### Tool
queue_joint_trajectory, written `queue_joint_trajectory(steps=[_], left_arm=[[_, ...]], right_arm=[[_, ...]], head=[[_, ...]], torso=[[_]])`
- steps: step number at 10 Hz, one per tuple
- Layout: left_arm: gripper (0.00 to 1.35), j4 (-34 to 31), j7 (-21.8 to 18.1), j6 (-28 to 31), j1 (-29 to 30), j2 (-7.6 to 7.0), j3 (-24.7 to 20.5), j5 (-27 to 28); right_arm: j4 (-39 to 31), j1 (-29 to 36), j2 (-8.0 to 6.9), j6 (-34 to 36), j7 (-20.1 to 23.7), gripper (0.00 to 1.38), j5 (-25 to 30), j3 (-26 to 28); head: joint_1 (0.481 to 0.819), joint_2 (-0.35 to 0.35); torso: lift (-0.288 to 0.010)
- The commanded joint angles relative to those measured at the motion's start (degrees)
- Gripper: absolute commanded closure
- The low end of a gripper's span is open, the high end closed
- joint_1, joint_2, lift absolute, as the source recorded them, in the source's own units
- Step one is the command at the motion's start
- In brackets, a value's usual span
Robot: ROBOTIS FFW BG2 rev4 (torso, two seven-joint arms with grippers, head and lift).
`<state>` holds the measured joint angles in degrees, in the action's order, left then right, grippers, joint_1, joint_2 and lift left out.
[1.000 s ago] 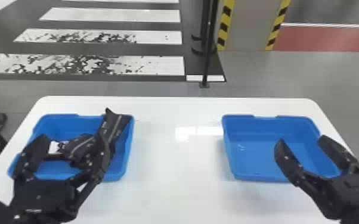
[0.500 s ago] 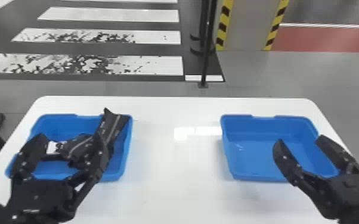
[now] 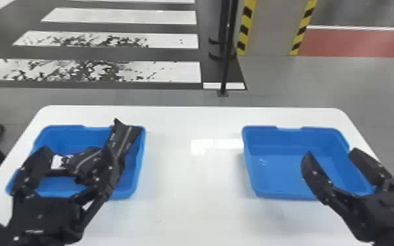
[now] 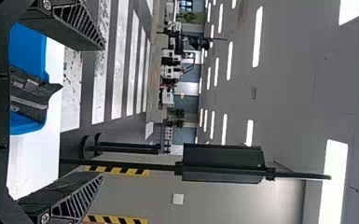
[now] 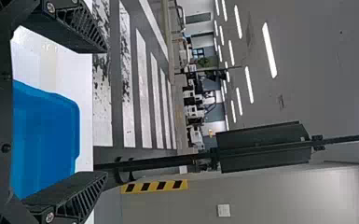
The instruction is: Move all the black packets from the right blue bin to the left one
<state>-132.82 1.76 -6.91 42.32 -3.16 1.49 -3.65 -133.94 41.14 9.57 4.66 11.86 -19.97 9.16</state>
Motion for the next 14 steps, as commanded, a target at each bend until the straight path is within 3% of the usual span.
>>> queue_joint_trajectory(steps=[1, 14], left_arm=[[0.08, 0.0, 0.0, 0.0, 0.0, 0.00, 0.0, 0.0], [0.09, 0.0, -0.5, -1.1, -0.6, -0.09, 0.1, 0.3]], right_arm=[[0.0, 0.2, -0.08, -0.6, 0.0, 0.09, 0.0, 0.0], [0.7, 0.2, 0.01, -3.7, 0.0, 0.09, -0.6, 0.0]], head=[[0.695, -0.036], [0.695, -0.044]], torso=[[-0.140], [-0.140]])
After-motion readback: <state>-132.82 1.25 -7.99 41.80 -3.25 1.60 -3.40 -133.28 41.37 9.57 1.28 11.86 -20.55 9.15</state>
